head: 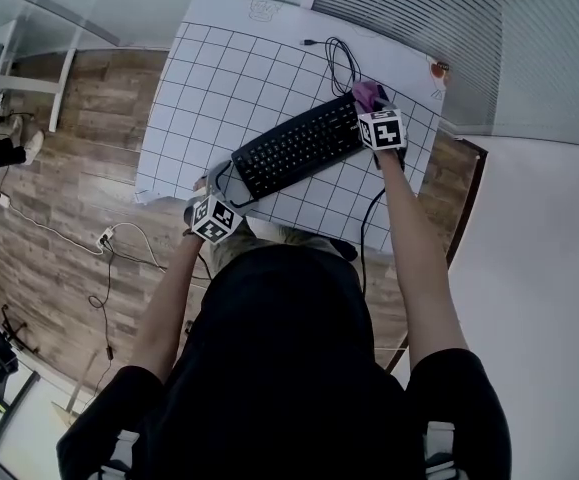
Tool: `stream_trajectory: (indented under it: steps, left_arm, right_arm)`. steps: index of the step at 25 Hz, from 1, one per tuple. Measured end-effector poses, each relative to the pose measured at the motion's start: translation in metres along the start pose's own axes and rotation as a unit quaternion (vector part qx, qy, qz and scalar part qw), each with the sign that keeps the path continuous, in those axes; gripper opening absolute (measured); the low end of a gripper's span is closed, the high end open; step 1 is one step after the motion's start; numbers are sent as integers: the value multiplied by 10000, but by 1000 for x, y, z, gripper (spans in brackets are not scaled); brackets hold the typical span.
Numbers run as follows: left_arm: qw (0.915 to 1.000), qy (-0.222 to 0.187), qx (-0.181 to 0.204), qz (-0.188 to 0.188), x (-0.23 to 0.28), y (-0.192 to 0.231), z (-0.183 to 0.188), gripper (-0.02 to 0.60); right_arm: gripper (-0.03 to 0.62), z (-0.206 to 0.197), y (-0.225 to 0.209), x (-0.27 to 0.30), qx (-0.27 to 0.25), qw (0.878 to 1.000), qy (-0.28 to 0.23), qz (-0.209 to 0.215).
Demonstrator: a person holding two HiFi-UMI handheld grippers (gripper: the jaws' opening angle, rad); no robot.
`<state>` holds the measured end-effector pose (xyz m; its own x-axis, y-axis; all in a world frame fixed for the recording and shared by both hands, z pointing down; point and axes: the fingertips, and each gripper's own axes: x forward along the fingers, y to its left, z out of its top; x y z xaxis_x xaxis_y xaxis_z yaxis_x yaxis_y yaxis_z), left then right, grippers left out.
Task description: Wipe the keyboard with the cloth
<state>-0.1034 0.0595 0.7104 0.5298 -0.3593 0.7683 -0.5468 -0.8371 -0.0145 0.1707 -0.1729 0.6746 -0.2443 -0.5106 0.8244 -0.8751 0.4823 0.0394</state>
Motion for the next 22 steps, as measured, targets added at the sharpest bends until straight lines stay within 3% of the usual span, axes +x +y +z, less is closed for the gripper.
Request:
stream_trajectory:
  steps: [7, 13, 19, 22]
  left_arm:
    - [9999, 3, 33, -122, 2, 1, 1, 505]
    - [9992, 91, -247, -308, 6, -1, -4, 505]
    - [9992, 89, -257, -297, 5, -1, -4, 505]
    - [9992, 49, -254, -305, 5, -2, -3, 505]
  right_arm:
    - [95, -2, 10, -1, 131, 9998, -76, -102]
    - [95, -1, 13, -3, 218, 9996, -69, -153]
    - [92, -3, 28, -4, 144, 9999, -4, 47]
    - [92, -4, 31, -5, 146, 9999, 0, -54]
